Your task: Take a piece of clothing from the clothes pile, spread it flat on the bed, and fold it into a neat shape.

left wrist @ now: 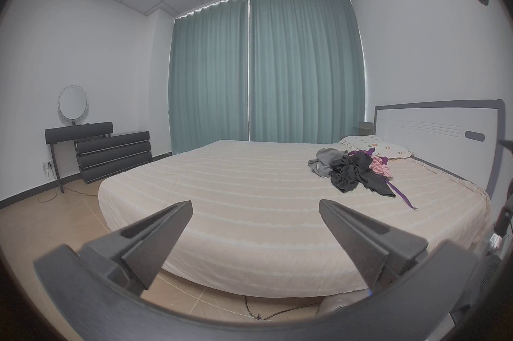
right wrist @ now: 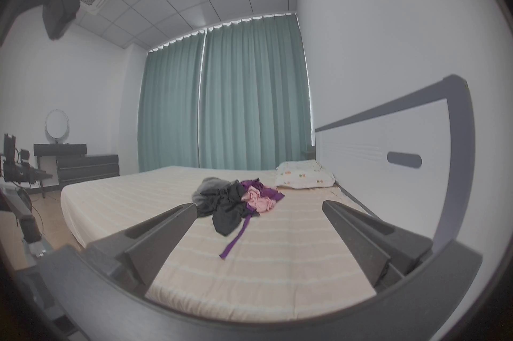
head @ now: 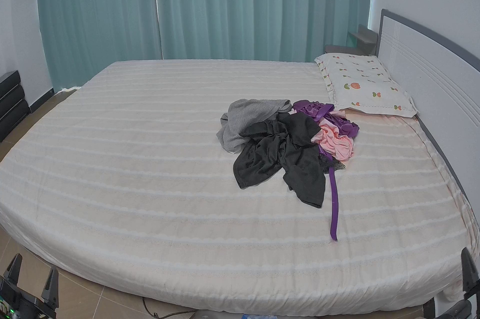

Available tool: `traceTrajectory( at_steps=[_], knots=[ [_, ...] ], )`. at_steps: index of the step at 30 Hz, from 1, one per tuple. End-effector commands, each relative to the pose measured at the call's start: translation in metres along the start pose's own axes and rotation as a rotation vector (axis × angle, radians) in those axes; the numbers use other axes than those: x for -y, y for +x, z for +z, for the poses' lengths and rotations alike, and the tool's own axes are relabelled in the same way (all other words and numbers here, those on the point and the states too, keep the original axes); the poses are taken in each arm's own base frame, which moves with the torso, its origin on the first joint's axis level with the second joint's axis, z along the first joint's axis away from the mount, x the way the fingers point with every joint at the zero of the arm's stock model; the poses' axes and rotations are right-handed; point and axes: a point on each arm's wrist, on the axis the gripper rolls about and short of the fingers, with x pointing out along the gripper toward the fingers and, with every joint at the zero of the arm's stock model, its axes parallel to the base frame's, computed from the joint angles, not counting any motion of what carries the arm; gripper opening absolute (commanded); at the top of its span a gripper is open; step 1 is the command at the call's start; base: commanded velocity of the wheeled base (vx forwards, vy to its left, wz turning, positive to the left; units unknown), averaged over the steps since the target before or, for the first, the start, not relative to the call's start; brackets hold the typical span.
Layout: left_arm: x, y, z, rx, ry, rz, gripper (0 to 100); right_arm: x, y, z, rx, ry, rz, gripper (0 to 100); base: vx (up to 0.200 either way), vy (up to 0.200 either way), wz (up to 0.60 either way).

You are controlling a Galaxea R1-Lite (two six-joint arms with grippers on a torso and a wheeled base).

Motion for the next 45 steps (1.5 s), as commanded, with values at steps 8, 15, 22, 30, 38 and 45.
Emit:
traceTrajectory(
  at_steps=[8,15,22,30,38,45],
  knots=[
    [0.0,0.001,-0.005,-0.018,0.0,0.001,100,-0.004,0.068,0.038,-0.331,0.066,0.174,100,0.0,0.0,0.0],
    [0.0,0.001,-0.005,-0.018,0.0,0.001,100,-0.013,0.152,0.032,-0.542,0.098,0.215,100,0.0,0.0,0.0],
    [0.0,0.001,-0.005,-0.018,0.0,0.001,100,-0.029,0.245,0.002,-0.669,0.217,0.198,100,0.0,0.0,0.0],
    [0.0,0.001,-0.005,-0.018,0.0,0.001,100,-0.058,0.351,-0.065,-0.745,0.359,0.154,100,0.0,0.0,0.0],
    [0.0,0.001,-0.005,-0.018,0.0,0.001,100,-0.073,0.421,-0.122,-0.745,0.434,0.039,100,0.0,0.0,0.0],
    [0.0,0.001,-0.005,-0.018,0.0,0.001,100,-0.085,0.446,-0.158,-0.762,0.479,0.031,100,0.0,0.0,0.0]
  ],
)
